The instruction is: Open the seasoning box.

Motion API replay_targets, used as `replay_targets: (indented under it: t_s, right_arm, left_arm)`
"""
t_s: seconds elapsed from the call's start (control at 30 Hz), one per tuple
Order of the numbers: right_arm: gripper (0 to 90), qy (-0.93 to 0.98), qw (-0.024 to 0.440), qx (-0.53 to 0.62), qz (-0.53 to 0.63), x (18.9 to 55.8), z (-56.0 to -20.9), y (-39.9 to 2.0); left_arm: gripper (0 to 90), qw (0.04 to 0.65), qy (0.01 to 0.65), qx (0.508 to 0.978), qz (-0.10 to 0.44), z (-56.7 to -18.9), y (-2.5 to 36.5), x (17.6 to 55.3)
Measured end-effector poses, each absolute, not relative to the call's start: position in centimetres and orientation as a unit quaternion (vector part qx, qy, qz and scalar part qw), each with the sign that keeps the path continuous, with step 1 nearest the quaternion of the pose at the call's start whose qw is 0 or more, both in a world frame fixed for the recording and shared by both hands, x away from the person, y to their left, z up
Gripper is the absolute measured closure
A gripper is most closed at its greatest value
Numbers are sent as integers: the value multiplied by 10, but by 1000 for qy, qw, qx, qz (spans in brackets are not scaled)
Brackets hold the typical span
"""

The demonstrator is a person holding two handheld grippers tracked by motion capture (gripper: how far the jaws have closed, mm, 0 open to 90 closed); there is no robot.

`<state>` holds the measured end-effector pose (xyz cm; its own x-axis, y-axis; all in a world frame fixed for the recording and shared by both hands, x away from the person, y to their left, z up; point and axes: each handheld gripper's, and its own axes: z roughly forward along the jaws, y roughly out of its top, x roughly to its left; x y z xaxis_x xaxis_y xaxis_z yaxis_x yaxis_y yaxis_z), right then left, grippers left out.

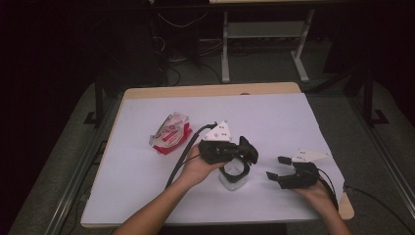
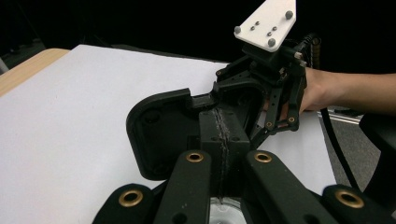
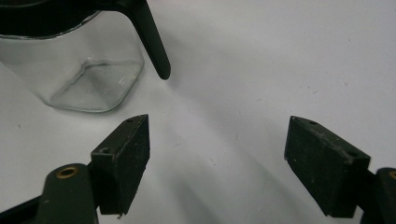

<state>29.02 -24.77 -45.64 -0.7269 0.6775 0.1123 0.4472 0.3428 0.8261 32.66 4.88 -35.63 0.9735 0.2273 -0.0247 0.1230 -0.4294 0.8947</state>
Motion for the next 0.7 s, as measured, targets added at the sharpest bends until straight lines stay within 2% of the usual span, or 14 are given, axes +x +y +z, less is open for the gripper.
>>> replay_targets:
  t_s: [0.7]
  right_arm:
    - [220,811,125,347,455,290,-456,-247]
  left_arm:
    - [898,517,112,847,40,-364,37,334]
